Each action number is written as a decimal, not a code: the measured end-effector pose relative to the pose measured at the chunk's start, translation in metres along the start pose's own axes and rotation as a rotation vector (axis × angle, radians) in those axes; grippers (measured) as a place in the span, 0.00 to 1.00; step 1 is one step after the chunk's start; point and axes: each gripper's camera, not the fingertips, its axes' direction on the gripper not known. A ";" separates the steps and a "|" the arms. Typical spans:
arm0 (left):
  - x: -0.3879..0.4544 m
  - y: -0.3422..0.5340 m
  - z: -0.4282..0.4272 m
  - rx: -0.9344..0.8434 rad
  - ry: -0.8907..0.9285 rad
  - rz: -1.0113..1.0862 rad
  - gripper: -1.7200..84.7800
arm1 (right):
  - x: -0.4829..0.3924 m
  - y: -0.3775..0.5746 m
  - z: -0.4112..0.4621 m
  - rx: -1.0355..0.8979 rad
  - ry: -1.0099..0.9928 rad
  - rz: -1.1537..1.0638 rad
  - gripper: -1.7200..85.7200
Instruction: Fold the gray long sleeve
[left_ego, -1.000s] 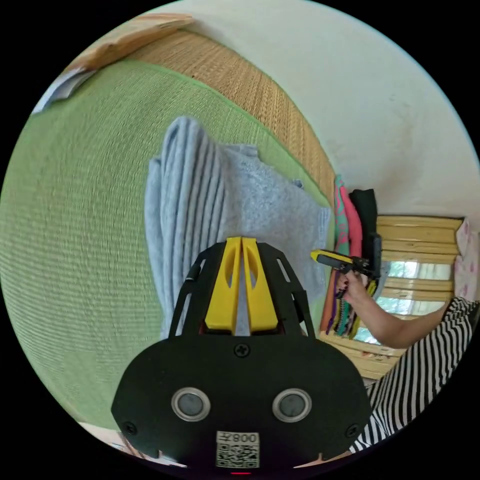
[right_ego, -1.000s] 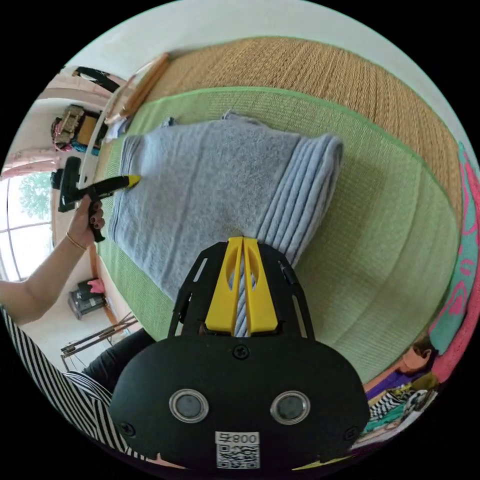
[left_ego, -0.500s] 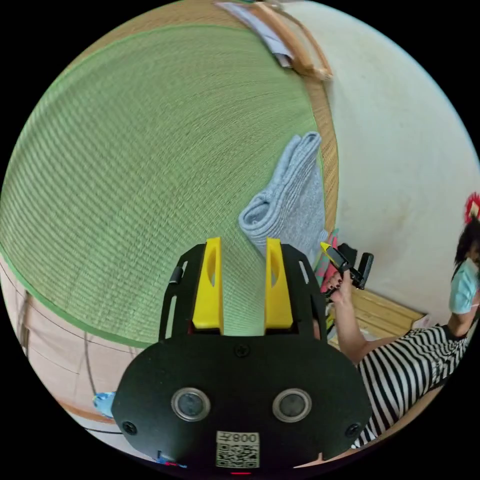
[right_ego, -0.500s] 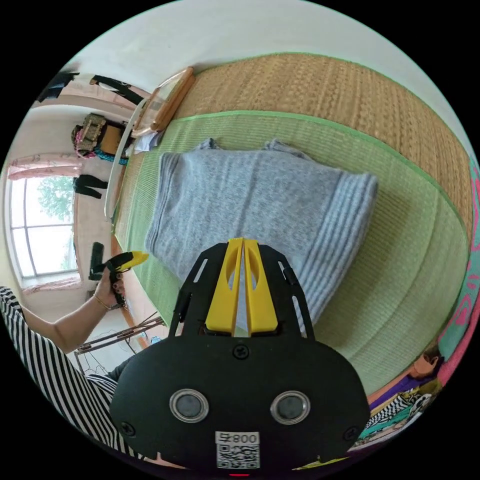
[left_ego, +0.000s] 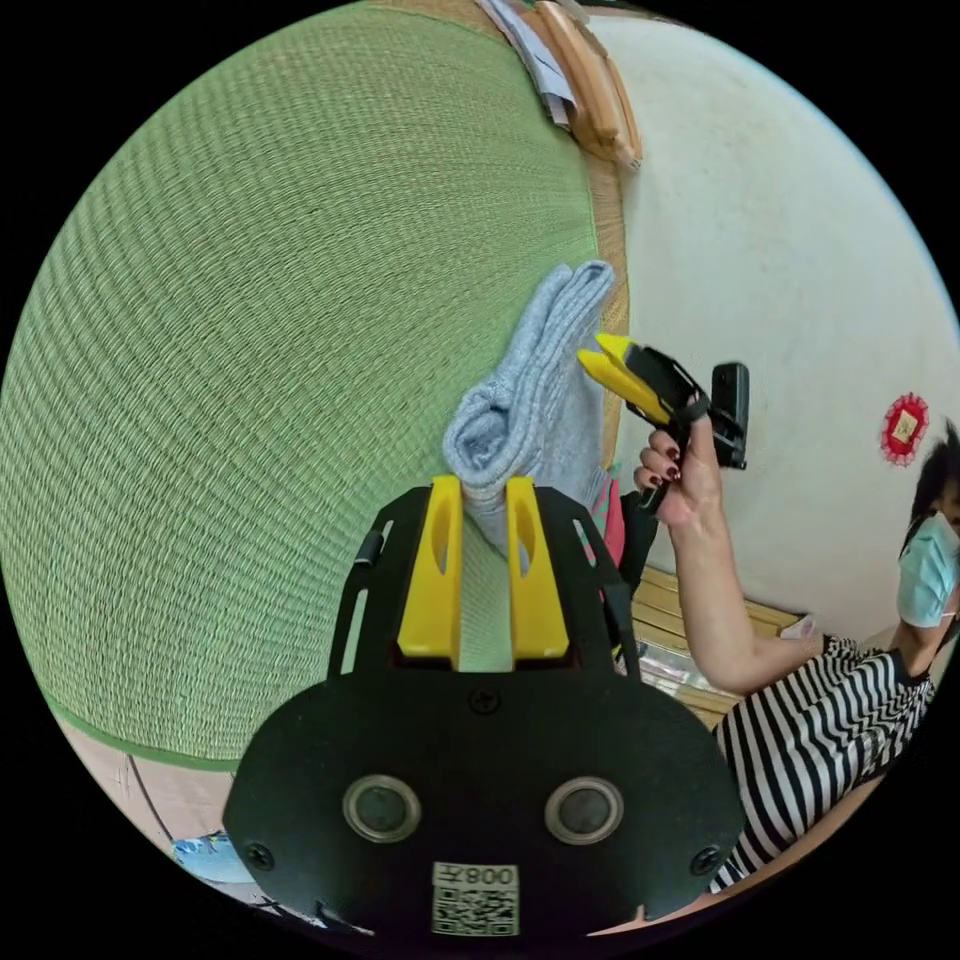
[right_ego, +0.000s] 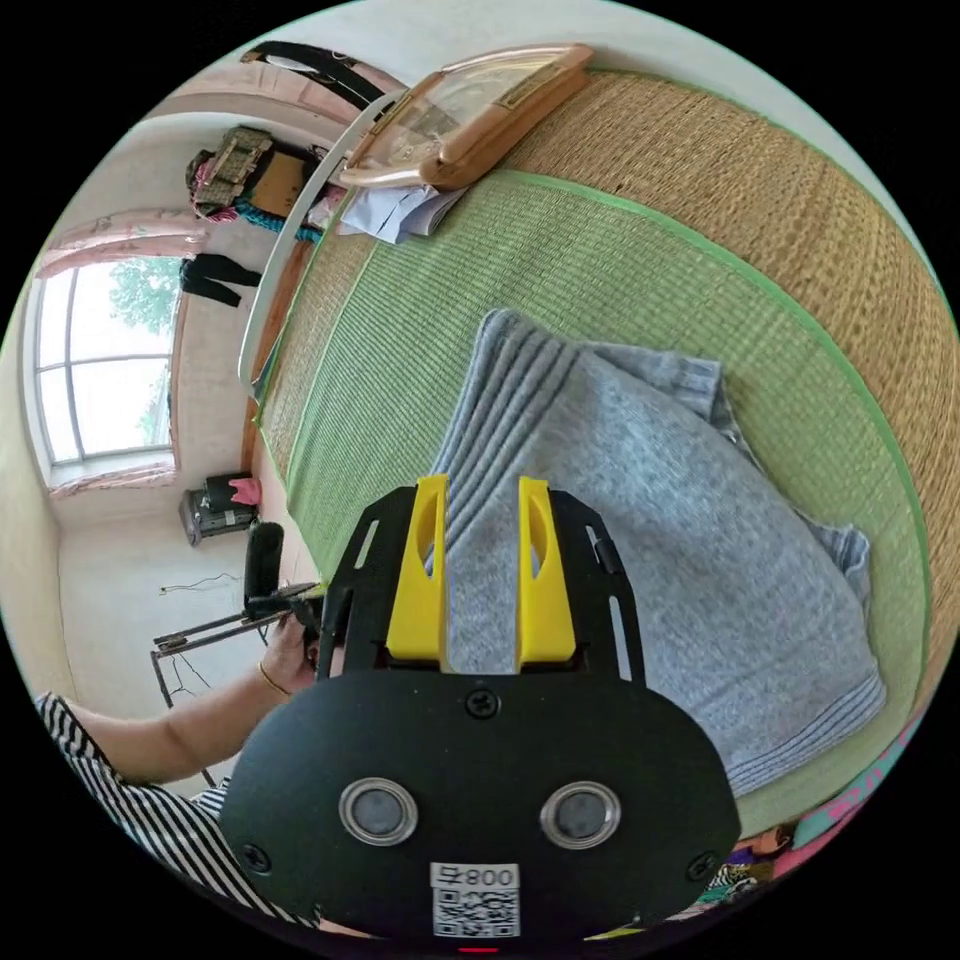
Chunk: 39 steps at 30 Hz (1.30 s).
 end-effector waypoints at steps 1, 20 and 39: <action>0.002 0.003 0.001 -0.006 -0.020 0.021 0.11 | -0.011 -0.010 0.007 -0.019 0.022 0.011 0.16; 0.044 0.053 0.079 -0.129 -0.204 0.334 0.10 | -0.120 -0.070 0.052 -0.097 0.464 0.081 0.11; 0.073 0.092 0.195 -0.204 -0.335 0.496 0.09 | -0.114 -0.069 0.058 -0.142 0.352 0.108 0.17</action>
